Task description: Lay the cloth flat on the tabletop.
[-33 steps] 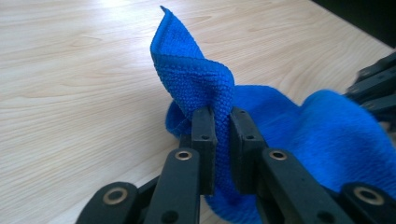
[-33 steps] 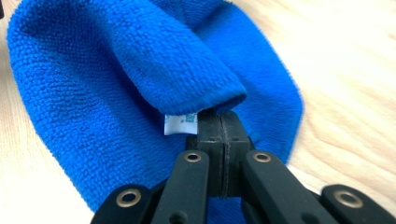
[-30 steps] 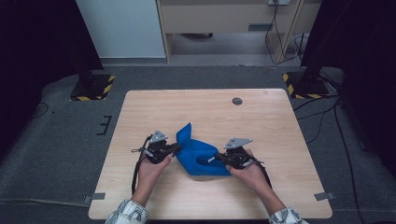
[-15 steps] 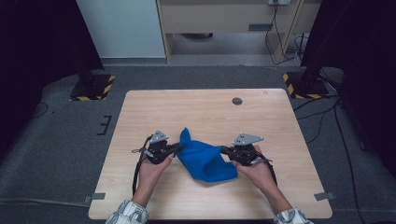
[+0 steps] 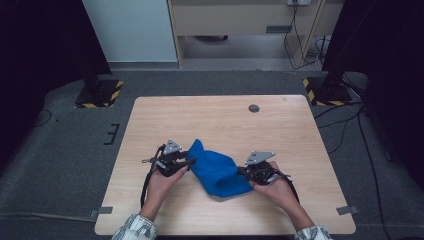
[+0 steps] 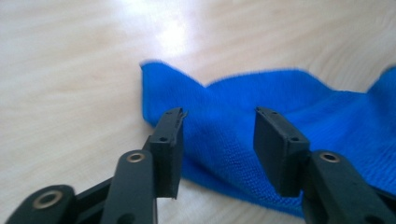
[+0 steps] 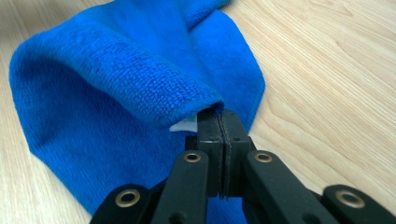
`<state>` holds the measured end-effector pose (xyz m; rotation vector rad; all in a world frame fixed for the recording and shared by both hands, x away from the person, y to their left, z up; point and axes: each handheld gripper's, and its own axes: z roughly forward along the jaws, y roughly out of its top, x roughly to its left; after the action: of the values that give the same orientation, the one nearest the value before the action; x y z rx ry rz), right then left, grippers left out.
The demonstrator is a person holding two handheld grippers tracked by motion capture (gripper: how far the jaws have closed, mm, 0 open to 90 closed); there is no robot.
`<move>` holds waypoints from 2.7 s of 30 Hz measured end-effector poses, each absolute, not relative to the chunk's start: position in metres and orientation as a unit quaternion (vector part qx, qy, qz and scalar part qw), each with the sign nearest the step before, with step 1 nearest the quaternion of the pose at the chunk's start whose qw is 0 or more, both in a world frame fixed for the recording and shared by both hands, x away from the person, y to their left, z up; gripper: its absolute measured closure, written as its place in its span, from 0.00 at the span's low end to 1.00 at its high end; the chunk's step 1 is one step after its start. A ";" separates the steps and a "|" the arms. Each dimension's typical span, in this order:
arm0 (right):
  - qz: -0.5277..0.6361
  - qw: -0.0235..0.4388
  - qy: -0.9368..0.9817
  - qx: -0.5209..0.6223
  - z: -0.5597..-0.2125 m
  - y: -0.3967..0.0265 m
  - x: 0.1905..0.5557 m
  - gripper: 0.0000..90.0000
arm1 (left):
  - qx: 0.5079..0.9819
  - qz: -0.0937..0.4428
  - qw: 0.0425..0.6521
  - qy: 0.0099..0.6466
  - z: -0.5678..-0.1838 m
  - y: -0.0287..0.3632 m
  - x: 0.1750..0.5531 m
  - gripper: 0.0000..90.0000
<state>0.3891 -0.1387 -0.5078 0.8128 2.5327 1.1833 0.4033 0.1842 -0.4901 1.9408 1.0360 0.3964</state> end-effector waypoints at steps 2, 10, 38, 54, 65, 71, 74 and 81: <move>0.401 0.114 0.865 0.281 -0.509 -0.142 0.389 0.99 | 0.776 0.166 0.444 0.417 -0.488 0.186 0.404 0.56; 0.401 0.142 0.855 0.298 -0.502 -0.156 0.394 0.99 | 0.774 0.178 0.431 0.429 -0.493 0.193 0.409 0.52; 0.423 0.172 0.777 0.433 -0.495 -0.186 0.404 0.69 | 0.806 0.177 0.362 0.433 -0.528 0.182 0.424 0.50; 0.381 0.153 0.804 0.430 -0.515 -0.146 0.401 0.42 | 0.819 0.161 0.361 0.415 -0.529 0.174 0.421 0.73; 0.364 0.129 0.832 0.398 -0.521 -0.134 0.388 0.64 | 0.817 0.165 0.360 0.419 -0.522 0.176 0.419 0.88; 0.358 0.117 0.842 0.386 -0.524 -0.137 0.388 0.84 | 0.815 0.168 0.364 0.419 -0.519 0.178 0.417 0.88; 0.356 0.117 0.846 0.380 -0.523 -0.137 0.388 0.90 | 0.815 0.169 0.364 0.417 -0.518 0.179 0.416 0.88; 0.341 0.151 0.840 0.393 -0.522 -0.154 0.399 0.92 | 0.820 0.162 0.362 0.413 -0.517 0.178 0.408 0.89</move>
<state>0.3991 -0.1535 -0.5221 1.1296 2.4134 0.9785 0.4084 0.1782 -0.5168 2.1121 1.0632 0.4163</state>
